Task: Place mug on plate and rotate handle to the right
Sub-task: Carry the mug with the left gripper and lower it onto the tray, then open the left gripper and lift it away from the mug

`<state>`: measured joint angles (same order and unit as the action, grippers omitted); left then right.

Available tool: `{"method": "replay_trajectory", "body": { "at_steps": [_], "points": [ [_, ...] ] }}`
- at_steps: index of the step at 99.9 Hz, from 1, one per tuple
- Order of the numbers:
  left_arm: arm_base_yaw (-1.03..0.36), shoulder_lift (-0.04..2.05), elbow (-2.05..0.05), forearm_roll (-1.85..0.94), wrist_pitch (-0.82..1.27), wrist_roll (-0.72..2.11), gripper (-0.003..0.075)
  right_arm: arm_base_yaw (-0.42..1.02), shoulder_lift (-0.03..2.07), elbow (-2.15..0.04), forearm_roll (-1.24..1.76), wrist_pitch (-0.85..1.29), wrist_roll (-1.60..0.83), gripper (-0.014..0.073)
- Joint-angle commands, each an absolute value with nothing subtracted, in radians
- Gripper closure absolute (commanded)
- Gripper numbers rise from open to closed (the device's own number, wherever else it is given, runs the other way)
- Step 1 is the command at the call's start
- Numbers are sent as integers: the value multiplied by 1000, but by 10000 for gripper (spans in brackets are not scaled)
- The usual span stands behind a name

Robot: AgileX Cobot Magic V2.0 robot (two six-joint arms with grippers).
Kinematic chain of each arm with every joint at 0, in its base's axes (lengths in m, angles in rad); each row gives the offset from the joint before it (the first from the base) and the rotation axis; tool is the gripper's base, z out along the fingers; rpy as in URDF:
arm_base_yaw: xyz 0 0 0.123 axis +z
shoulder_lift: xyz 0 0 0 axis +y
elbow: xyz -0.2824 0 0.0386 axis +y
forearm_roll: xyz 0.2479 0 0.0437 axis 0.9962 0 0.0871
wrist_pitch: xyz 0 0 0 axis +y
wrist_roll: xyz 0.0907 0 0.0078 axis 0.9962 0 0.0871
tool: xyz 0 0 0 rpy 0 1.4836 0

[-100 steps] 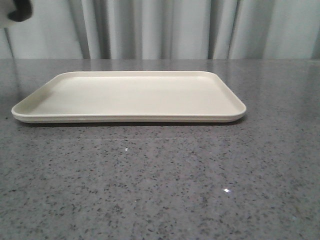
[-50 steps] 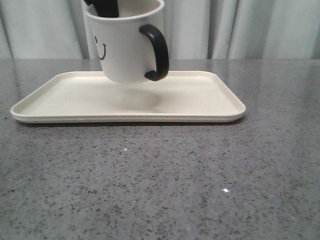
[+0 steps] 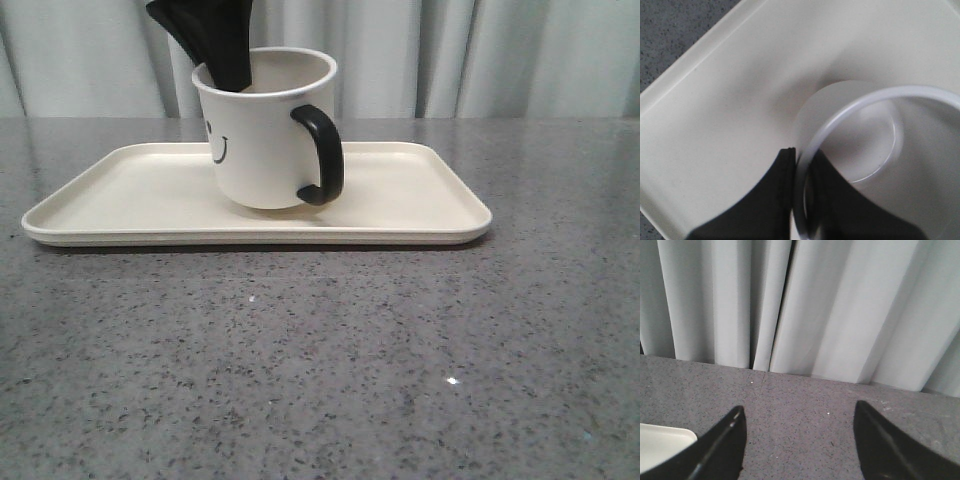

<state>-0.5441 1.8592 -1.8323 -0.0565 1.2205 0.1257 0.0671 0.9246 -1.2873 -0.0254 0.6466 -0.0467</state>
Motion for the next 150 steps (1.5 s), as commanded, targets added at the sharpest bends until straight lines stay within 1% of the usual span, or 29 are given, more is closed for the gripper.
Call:
{"method": "replay_trajectory", "body": {
  "at_steps": [1, 54, 61, 70, 85, 95, 102, 119, 150],
  "points": [
    [-551, 1813, -1868, -71, 1185, 124, 740, 66, 919, -1321, -44, 581, -57, 125],
    [-551, 1819, -1868, -63, 1206, 124, 733, 66, 919, -1321, -45, 582, -57, 125],
    [-551, 1819, -1868, -68, 1206, 124, 696, 66, 919, -1321, -45, 582, -57, 125],
    [-551, 1819, -1868, -68, 1206, 124, 609, 66, 919, -1321, -45, 582, -57, 125],
    [-551, 1819, -1868, -71, 1206, 124, 485, 66, 919, -1321, -45, 585, -57, 125],
    [-551, 1819, -1868, -71, 1206, 124, 435, 66, 919, -1321, -45, 589, -57, 125],
    [-551, 1819, -1868, -71, 1206, 124, 421, 66, 919, -1321, -45, 591, -57, 125],
    [-551, 1817, -1902, -71, 1208, 124, 421, 66, 919, -1321, -45, 591, -57, 125],
    [-551, 1816, -2089, -52, 1264, 124, 421, 66, 919, -1321, -45, 589, -57, 125]
  ]
}}
